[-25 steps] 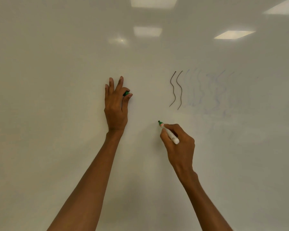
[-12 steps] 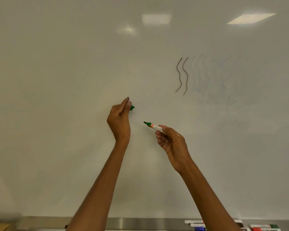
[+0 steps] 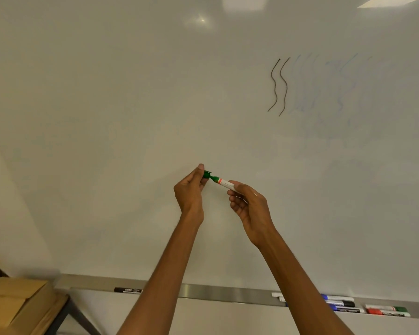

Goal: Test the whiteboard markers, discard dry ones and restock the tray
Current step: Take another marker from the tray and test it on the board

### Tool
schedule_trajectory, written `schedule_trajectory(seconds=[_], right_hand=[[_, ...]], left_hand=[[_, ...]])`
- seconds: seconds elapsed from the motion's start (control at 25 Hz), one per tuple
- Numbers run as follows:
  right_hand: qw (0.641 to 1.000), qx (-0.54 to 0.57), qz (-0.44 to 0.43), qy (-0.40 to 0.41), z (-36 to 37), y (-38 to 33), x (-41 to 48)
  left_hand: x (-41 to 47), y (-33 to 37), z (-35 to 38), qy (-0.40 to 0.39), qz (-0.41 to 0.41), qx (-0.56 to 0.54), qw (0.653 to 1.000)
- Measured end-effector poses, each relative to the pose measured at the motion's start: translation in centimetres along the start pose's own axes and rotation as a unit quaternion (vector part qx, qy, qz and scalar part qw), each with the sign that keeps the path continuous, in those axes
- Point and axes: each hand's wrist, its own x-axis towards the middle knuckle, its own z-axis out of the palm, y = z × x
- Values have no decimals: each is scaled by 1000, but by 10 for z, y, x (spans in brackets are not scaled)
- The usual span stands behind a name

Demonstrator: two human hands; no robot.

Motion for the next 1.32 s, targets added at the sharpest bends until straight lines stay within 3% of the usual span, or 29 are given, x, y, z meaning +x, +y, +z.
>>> schedule_trajectory(seconds=[0.52,0.88,1.12,1.32], right_hand=[[997,-62,3,-46,-8,32,-17],[972,-179,111,-101,5,111,-22],[965,-191,178,-16,1,204,-27],[935,-242,257,23,-5,281,-38]], left_hand=[[-27,-20,-49,-26,21,24,999],[-29,-45,-151,58,-19,108,992],[-34,-79,-238,154,-89,140,974],[-47,-121,-319,226,-190,186,937]])
